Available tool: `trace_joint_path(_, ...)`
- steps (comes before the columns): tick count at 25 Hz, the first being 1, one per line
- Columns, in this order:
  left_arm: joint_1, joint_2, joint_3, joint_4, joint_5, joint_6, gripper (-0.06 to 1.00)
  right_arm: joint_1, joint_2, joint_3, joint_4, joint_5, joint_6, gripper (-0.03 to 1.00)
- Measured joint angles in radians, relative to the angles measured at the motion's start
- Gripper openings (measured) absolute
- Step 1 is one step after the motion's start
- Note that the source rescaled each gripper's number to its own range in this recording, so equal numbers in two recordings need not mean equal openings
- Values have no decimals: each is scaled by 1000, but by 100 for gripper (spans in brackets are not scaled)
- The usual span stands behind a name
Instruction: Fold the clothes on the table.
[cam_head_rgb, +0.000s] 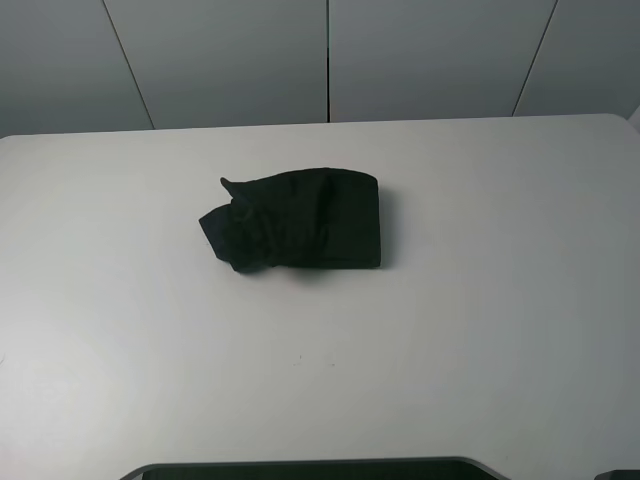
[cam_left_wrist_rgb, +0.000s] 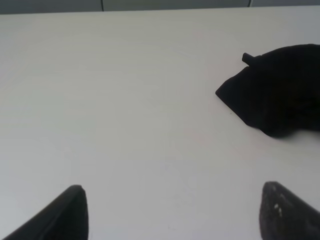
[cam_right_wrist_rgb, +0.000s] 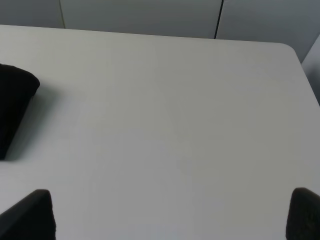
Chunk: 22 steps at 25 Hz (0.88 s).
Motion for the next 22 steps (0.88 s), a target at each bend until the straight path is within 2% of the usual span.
trace_joint_path(22,0,0,14,-7,-20,48,97,33,0,0,1,0,2,100)
